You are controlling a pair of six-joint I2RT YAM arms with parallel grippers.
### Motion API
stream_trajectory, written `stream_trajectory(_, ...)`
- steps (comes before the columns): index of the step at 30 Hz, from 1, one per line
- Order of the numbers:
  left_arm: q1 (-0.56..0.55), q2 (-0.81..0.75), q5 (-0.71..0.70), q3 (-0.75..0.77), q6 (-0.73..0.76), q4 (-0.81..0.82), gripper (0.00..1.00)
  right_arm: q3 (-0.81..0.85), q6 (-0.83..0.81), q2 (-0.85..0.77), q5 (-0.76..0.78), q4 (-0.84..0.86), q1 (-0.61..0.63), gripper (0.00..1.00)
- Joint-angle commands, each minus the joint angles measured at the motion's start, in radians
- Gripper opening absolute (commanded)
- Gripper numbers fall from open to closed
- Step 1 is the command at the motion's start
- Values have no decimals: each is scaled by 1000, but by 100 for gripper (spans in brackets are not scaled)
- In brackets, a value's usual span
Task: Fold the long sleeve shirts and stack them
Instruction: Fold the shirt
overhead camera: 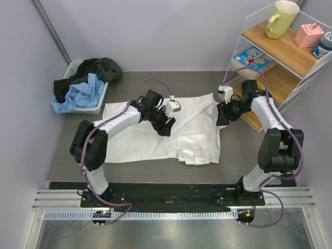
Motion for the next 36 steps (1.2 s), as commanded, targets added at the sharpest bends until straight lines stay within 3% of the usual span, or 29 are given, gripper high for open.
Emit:
stream_trajectory(1, -30, -157, 41, -56, 41, -52, 59, -64, 9, -71, -65, -12, 3, 63)
stream_trajectory(5, -28, -229, 24, -129, 112, -138, 59, -147, 3, -107, -113, -51, 6, 63)
stream_trajectory(9, -27, -258, -7, -174, 86, -100, 58, -235, 34, -130, -121, 18, 21, 63)
stream_trajectory(17, 13, -261, 42, -145, 56, -152, 63, -151, 126, 19, -41, 181, 133, 61)
stream_trajectory(23, 191, -254, 178, -93, 116, -323, 73, -85, 120, 120, 40, 233, 201, 59)
stream_trajectory(30, 352, -293, 111, -128, 297, -454, 75, -88, 85, 188, 90, 244, 215, 61)
stream_trajectory(36, 493, -277, 99, -160, 391, -483, 74, -121, 79, 174, 57, 233, 247, 57)
